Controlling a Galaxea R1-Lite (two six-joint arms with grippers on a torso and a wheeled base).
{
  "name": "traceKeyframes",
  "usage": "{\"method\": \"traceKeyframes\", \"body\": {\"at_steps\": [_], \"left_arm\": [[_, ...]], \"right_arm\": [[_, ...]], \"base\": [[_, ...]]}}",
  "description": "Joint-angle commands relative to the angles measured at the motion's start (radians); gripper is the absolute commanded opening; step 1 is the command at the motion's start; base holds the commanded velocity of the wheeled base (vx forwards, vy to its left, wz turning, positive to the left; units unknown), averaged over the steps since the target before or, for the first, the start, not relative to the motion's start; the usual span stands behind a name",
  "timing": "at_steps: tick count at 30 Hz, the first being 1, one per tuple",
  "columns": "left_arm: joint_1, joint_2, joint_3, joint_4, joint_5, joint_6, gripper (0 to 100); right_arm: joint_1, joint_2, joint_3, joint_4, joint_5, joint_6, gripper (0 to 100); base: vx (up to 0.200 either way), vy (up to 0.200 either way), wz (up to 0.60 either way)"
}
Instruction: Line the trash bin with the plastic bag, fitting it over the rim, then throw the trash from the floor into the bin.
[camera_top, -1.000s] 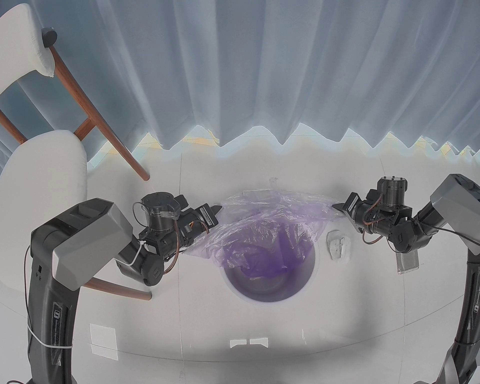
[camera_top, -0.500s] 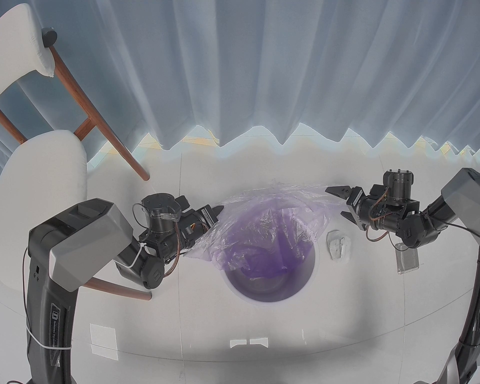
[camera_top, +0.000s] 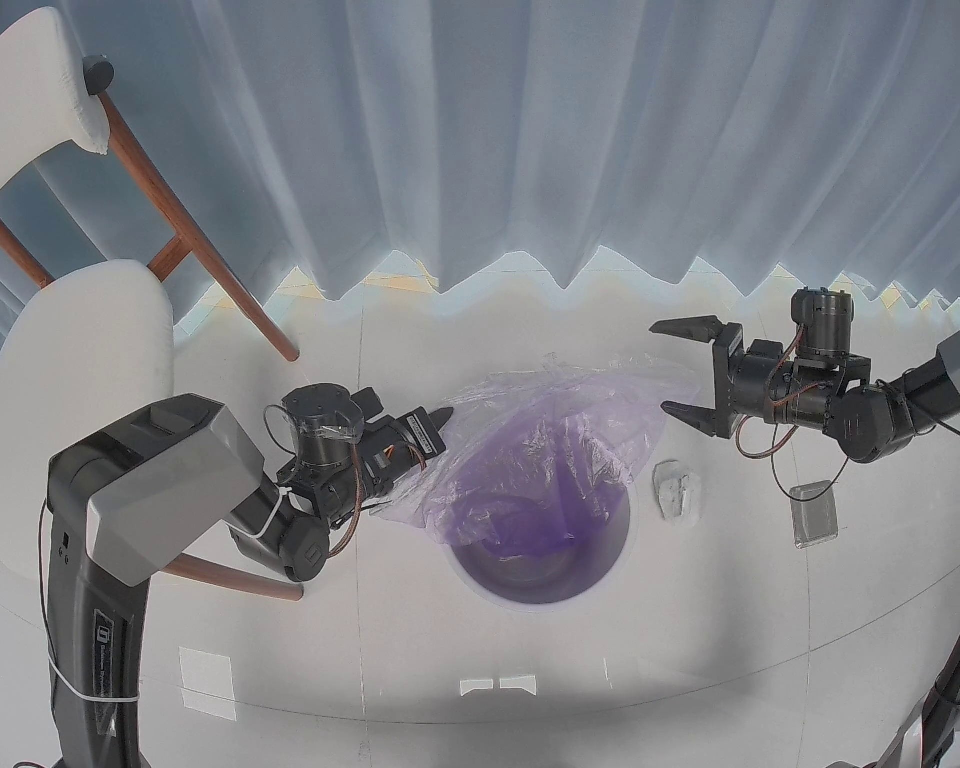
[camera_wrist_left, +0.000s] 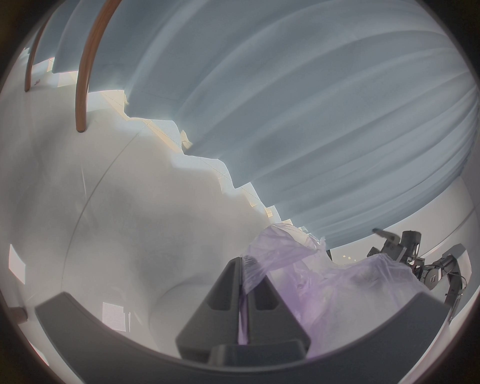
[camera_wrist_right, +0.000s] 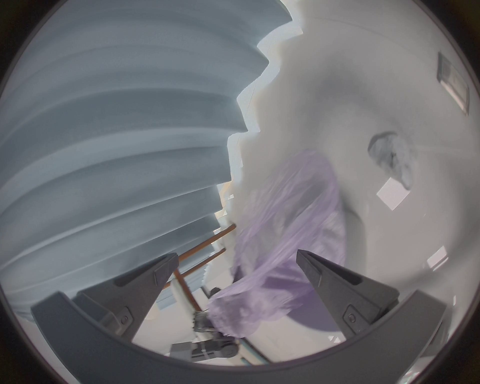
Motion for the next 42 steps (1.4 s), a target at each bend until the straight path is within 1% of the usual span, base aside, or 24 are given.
{"method": "traceKeyframes", "body": {"at_steps": [1, 6, 7, 19, 23, 24, 28, 32, 33, 39, 42], "left_arm": [[-0.016, -0.017, 0.021, -0.011, 0.000, 0.001, 0], [-0.027, -0.028, 0.035, -0.013, 0.001, 0.002, 0], [-0.031, -0.034, 0.041, -0.013, 0.001, 0.002, 0], [-0.039, -0.037, 0.048, -0.036, 0.001, 0.005, 0], [-0.040, -0.039, 0.048, -0.036, 0.001, 0.005, 0], [-0.040, -0.039, 0.048, -0.036, 0.001, 0.005, 0], [-0.047, -0.039, 0.050, -0.036, 0.001, 0.005, 0], [-0.054, -0.039, 0.059, -0.054, 0.001, 0.007, 0], [-0.056, -0.039, 0.061, -0.064, 0.001, 0.013, 0], [-0.057, -0.037, 0.062, -0.065, 0.001, 0.031, 0], [-0.057, -0.037, 0.062, -0.065, 0.001, 0.033, 0]], "right_arm": [[0.075, -0.060, -0.011, 0.006, 0.009, 0.056, 100], [0.124, -0.054, -0.004, 0.009, 0.007, 0.061, 100], [0.144, -0.048, -0.002, 0.009, 0.006, 0.061, 100], [0.197, 0.014, 0.018, 0.000, -0.003, 0.062, 100], [0.220, 0.023, 0.027, -0.003, -0.023, 0.058, 100], [0.233, 0.029, 0.027, -0.004, -0.039, 0.058, 100], [0.239, 0.052, 0.022, -0.014, -0.072, 0.055, 100], [0.244, 0.063, 0.027, -0.046, -0.088, 0.053, 100], [0.247, 0.064, 0.029, -0.060, -0.100, 0.053, 0], [0.253, 0.064, 0.032, -0.061, -0.114, 0.049, 0], [0.253, 0.063, 0.044, -0.069, -0.120, 0.016, 0]], "base": [[0.000, 0.000, 0.00], [0.000, 0.000, 0.00], [0.000, 0.000, 0.00], [0.000, 0.000, 0.00], [0.000, 0.000, 0.00], [0.000, 0.000, 0.00], [0.000, 0.000, 0.00], [0.000, 0.000, 0.00], [0.000, 0.000, 0.00], [0.000, 0.000, 0.00], [0.000, 0.000, 0.00]]}}
